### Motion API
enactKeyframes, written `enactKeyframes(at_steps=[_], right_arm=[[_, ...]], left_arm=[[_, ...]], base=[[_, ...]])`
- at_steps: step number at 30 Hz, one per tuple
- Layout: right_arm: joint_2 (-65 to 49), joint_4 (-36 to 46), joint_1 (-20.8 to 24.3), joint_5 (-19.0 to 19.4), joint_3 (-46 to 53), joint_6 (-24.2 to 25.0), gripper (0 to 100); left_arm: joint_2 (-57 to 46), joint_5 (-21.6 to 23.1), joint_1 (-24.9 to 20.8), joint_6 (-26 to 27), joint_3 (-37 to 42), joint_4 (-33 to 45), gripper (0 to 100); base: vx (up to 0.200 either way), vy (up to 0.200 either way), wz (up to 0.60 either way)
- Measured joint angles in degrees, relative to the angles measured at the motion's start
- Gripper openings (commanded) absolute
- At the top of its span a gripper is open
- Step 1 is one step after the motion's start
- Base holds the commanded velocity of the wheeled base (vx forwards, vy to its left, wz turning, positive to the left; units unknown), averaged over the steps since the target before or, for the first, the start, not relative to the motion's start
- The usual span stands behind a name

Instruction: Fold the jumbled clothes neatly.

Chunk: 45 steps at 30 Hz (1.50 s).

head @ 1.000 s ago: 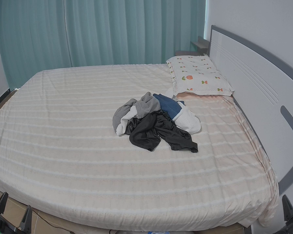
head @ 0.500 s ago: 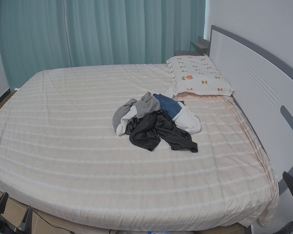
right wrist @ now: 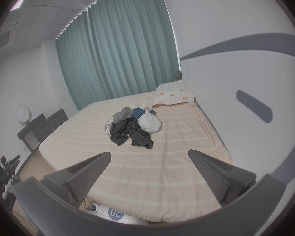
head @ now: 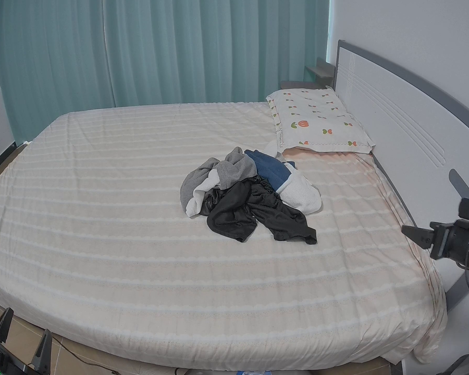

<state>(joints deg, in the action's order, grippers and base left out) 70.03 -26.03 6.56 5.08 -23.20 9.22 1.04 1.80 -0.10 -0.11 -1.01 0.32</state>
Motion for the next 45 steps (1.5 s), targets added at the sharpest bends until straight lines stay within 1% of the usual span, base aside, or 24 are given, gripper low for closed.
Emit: enactKeyframes(at_steps=[6,13,19,25,32,35,45], right_arm=[[16.98,-5.17,1.62,-2.3,-8.06,3.67,100],[37.29,-8.75,3.8,-4.64,-21.09,8.95,100],[54.97,-10.23,5.71,-6.3,-35.6,12.97,100],[69.19,-9.61,7.41,-7.51,-49.65,15.87,100],[78.78,-8.22,8.55,-8.36,-59.25,16.92,100],[81.81,-7.58,9.14,-9.44,-62.53,17.01,100],[86.61,-5.42,11.3,-10.44,-69.68,17.05,100]], left_arm=[[0.0,0.0,0.0,-0.02,0.0,-0.02,100],[0.0,0.05,0.0,-0.02,0.0,-0.05,100],[-0.02,0.05,0.0,0.01,0.0,-0.05,100],[0.0,0.05,0.0,0.01,0.0,-0.05,100],[0.0,0.05,0.0,0.01,0.0,-0.02,100],[-0.02,-0.04,0.0,0.01,0.0,0.0,100],[0.0,-0.24,0.0,-0.05,0.0,0.04,100]], base=[[0.0,0.0,0.0],[0.0,0.0,0.0],[0.0,0.0,0.0],[0.0,0.0,0.0],[0.0,0.0,0.0],[0.0,0.0,0.0],[0.0,0.0,0.0]])
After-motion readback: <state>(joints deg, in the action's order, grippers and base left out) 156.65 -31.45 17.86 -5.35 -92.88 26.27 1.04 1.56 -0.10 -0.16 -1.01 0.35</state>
